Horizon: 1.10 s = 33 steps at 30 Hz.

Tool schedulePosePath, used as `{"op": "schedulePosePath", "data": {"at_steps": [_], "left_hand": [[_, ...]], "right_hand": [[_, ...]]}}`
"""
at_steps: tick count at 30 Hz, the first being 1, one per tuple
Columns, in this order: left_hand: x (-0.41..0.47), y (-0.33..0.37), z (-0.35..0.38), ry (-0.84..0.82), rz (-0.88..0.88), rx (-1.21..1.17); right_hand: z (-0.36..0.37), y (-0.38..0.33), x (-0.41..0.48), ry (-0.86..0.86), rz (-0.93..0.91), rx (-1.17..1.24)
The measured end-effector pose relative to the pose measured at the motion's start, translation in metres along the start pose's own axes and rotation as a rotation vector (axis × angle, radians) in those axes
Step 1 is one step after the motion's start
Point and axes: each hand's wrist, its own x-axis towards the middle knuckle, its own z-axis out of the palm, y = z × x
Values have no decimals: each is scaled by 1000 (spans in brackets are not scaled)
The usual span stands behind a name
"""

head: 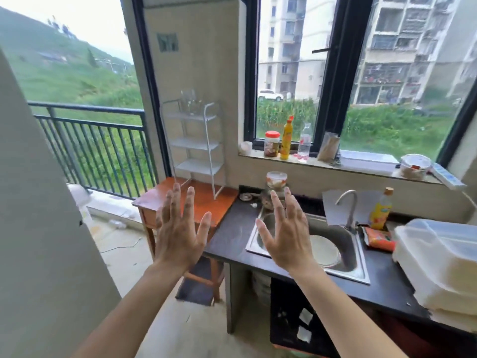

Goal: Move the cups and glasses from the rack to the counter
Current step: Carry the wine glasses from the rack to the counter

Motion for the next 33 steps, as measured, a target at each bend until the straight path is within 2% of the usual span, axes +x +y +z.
{"op": "schedulePosePath", "data": {"at_steps": [6, 12, 21, 28, 33], "left_hand": [[107, -39, 50, 27, -57, 54], [250, -68, 75, 65, -83, 58], [422, -139, 89, 191, -85, 7], [551, -222, 147, 185, 1, -129], [648, -273, 183, 85, 47, -203]], "right_hand": [[79, 10, 124, 4, -57, 96], [126, 15, 281, 6, -149, 172], [186, -31, 464, 22, -214, 217], [263, -65, 574, 34, -181, 142], [307, -87, 658, -10, -71, 123]]}}
